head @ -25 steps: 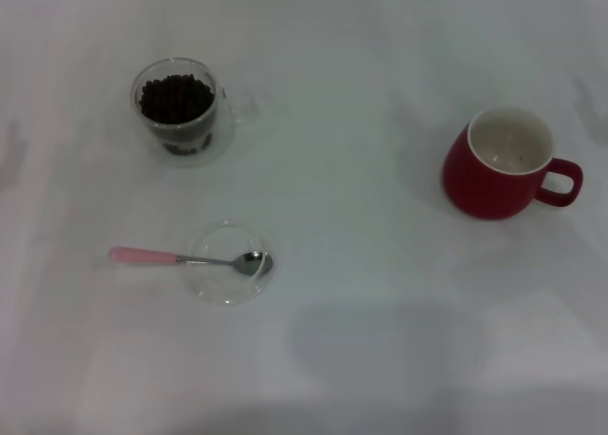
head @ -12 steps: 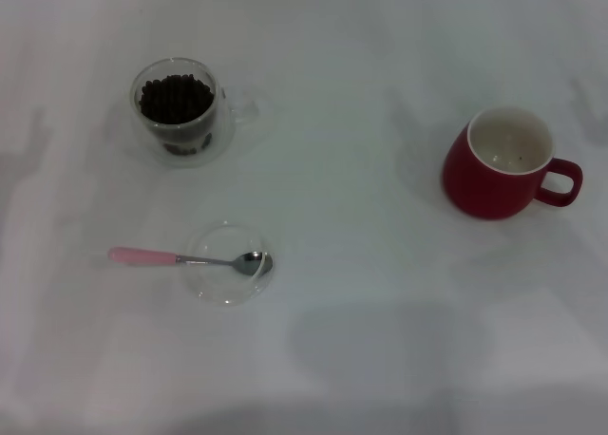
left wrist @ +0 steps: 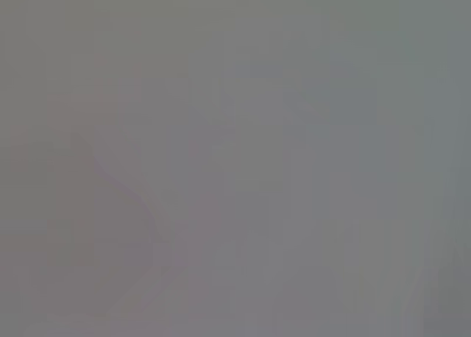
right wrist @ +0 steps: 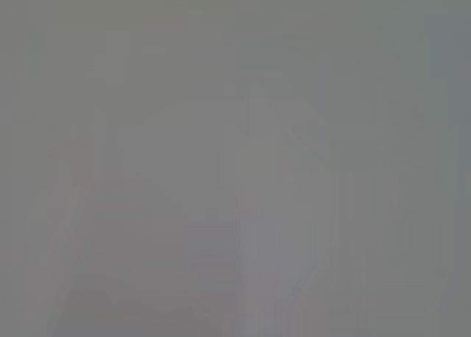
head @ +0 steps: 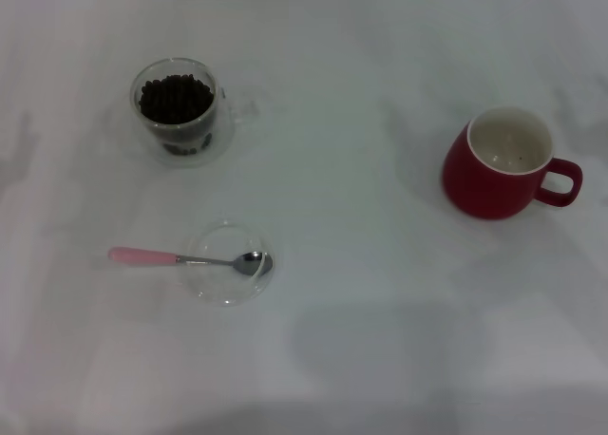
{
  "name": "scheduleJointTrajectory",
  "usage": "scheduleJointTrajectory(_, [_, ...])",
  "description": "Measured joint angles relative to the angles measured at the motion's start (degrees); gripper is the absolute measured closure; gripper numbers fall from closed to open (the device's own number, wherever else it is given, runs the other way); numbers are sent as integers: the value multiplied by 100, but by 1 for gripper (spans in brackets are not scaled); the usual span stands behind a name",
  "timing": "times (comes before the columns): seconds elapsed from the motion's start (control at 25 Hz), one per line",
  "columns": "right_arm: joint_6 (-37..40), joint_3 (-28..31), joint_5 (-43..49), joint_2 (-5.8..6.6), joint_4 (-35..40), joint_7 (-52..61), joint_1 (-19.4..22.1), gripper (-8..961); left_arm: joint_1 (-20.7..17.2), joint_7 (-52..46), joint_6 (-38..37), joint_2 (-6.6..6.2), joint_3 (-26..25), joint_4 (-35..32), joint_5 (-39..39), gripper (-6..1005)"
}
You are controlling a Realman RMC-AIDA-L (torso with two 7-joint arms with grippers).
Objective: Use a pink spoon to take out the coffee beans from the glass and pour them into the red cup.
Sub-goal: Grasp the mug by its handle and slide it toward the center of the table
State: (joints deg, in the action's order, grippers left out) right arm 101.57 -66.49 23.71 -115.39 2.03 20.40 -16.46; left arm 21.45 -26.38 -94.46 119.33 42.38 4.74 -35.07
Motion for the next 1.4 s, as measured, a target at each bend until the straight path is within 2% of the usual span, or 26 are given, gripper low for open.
scheduleJointTrajectory(0.4, [-111, -621, 8, 34, -280, 60, 210, 313, -153, 763, 19, 7, -13, -140, 491, 138])
scheduleJointTrajectory(0.68, [-526, -1032, 11, 61, -319, 116, 536, 312, -113, 835, 31, -2, -11, -150, 719, 137])
scheduleJointTrajectory(1.04, [-594, -1636, 29, 98, -333, 74, 958, 309, -57, 844, 41, 4, -10, -145, 747, 137])
scheduleJointTrajectory(1.4, [-1356, -1692, 75, 14, -316, -79, 953, 307, -26, 846, 105, 2, -10, -142, 748, 138])
